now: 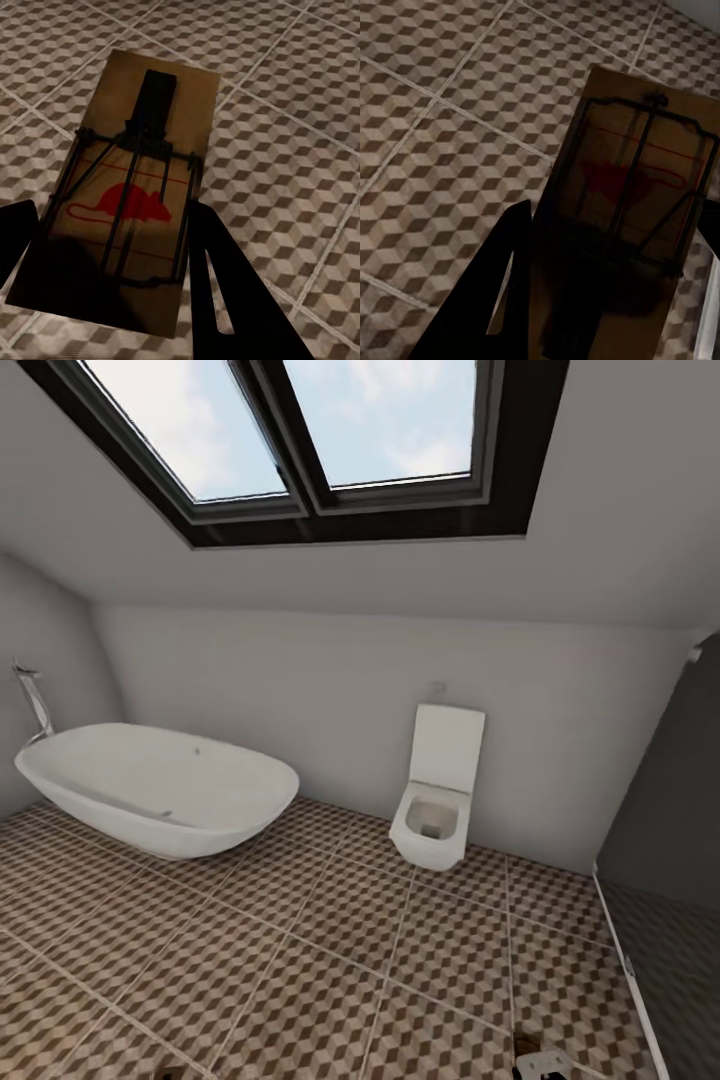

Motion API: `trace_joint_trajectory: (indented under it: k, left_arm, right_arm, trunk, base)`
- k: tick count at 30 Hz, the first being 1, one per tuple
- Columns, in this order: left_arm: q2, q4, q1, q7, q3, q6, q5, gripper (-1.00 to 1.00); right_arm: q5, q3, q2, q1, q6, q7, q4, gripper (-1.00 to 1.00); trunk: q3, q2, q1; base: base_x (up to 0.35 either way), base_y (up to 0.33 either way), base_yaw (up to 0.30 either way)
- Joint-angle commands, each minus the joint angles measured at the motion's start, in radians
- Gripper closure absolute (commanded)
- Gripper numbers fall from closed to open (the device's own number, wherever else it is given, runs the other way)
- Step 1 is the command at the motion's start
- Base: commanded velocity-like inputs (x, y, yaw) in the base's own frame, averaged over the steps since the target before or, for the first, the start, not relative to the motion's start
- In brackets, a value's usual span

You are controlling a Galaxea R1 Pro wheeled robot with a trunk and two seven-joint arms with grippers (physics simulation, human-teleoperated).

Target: Take the four mousetraps from the cabinet in the bathroom and place them on the bathroom floor. Make sure all four end up on the same floor surface, and ensure that at least two of them are either under or directly next to the same bathroom sink.

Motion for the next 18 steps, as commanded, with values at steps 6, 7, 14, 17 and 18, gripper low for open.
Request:
trace_joint_trajectory:
  k: [6,7,14,17,18]
  left_arm:
    - [-0.001,0.004,-0.002,-0.004,-0.008,-0.005,0.009,1.00]
    - [-0.001,0.004,-0.002,-0.004,-0.008,-0.005,0.009,1.00]
    - [-0.002,0.004,-0.002,-0.004,-0.008,-0.005,0.009,1.00]
    - [-0.002,0.004,-0.002,-0.005,-0.008,-0.005,0.009,1.00]
    - [-0.001,0.004,-0.002,-0.007,-0.008,-0.005,0.009,1.00]
  right_arm:
    - [0.009,-0.006,0.000,-0.001,-0.004,-0.002,0.002,1.00]
    - [0.010,-0.006,0.000,-0.001,-0.004,-0.002,0.002,1.00]
    - [0.010,-0.006,0.000,-0.001,-0.004,-0.002,0.002,1.00]
    - [0.011,-0.006,0.000,-0.001,-0.004,-0.002,0.002,1.00]
    - [0.011,-0.006,0.000,-0.001,-0.004,-0.002,0.002,1.00]
  trunk:
    - [-0.002,-0.002,0.001]
    - [-0.002,-0.002,0.001]
    - [-0.002,-0.002,0.001]
    - [-0.002,-0.002,0.001]
    - [-0.002,-0.002,0.001]
  base:
    - [0.000,0.000,0.300]
    - [0.000,0.000,0.300]
    - [0.000,0.000,0.300]
    - [0.000,0.000,0.300]
    - [0.000,0.000,0.300]
